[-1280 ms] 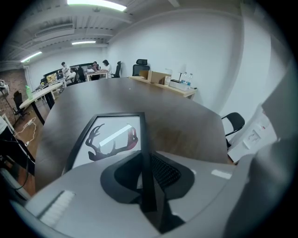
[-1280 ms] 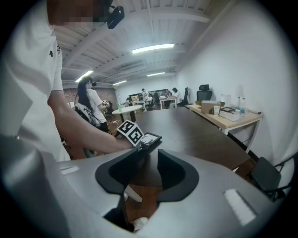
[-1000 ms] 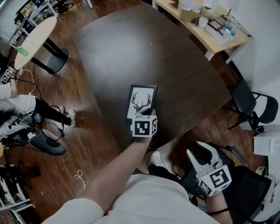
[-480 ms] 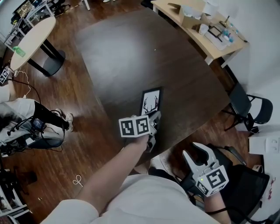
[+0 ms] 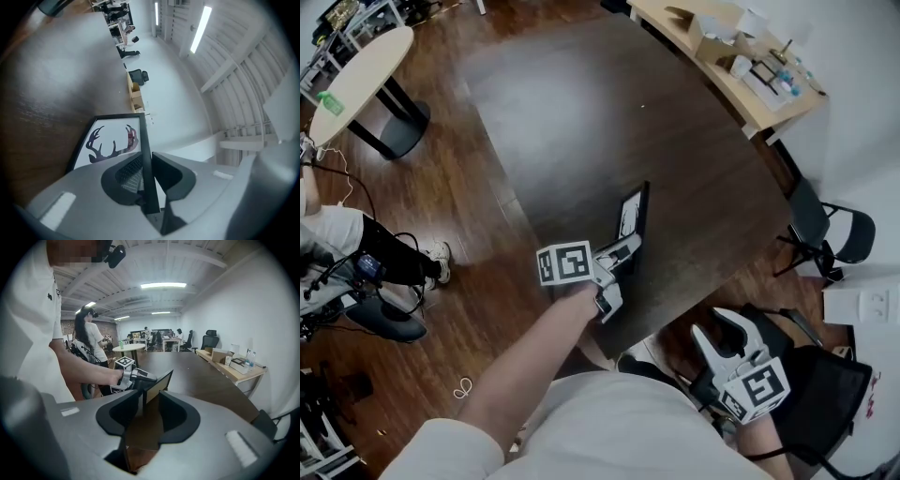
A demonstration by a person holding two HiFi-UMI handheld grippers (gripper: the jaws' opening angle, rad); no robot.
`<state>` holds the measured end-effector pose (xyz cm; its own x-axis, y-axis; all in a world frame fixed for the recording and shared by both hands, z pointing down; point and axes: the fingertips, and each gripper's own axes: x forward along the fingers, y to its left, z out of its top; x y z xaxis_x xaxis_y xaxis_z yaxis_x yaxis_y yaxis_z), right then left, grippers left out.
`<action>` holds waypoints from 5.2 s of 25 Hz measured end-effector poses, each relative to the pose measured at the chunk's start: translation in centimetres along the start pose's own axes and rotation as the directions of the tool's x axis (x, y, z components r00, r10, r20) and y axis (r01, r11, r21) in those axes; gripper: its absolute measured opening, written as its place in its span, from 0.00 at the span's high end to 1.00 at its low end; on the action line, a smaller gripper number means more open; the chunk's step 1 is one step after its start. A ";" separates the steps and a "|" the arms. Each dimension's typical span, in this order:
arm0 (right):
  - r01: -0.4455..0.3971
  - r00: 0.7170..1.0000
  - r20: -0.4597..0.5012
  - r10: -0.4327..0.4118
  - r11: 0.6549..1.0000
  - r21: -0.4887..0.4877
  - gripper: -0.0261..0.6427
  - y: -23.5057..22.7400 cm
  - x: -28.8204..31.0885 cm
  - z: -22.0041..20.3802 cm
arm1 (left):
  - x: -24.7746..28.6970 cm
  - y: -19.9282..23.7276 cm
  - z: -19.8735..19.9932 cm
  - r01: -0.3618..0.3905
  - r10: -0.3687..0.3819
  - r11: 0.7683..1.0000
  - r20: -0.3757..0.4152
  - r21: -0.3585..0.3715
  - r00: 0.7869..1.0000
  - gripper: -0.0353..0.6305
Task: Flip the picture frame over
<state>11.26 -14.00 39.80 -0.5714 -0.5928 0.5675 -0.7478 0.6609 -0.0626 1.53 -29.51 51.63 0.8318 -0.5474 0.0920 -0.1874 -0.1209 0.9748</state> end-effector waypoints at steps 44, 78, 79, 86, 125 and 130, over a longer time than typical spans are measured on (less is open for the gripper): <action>0.097 0.993 -0.077 -0.092 0.993 0.068 0.75 6.0 4.2 0.9 | -7.4 9.8 2.4 -0.033 0.097 0.986 -0.402 0.164 0.911 0.77; -0.064 0.993 0.097 0.066 0.997 -0.031 0.76 6.7 -7.0 -9.0 | -16.7 -4.3 -10.8 -0.300 0.333 0.629 0.099 0.717 0.938 0.71; -0.087 0.991 0.103 0.090 0.996 -0.034 0.76 7.2 -7.9 -9.8 | -17.7 -6.7 -13.3 -0.249 0.249 0.681 0.102 0.689 0.963 0.71; -0.179 0.971 0.147 0.187 0.982 -0.068 0.76 10.2 -13.0 -12.4 | -24.8 -17.4 -24.9 -0.130 0.045 0.685 0.136 0.717 0.990 0.71; 0.009 0.968 0.251 0.028 0.989 -0.145 0.76 39.5 -21.7 -16.8 | -48.3 -15.8 -40.6 0.052 0.000 0.493 -0.060 0.869 0.998 0.72; 0.018 0.967 0.254 0.024 0.987 -0.161 0.77 39.6 -21.8 -16.4 | -48.2 -15.8 -40.7 0.055 0.000 0.484 -0.062 0.873 0.998 0.72</action>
<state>-0.34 32.66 38.43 -0.6562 -0.6745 0.3382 -0.6938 0.7156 0.0811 -14.32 32.45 40.02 0.8628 -0.4946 0.1047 -0.5016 -0.8115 0.2998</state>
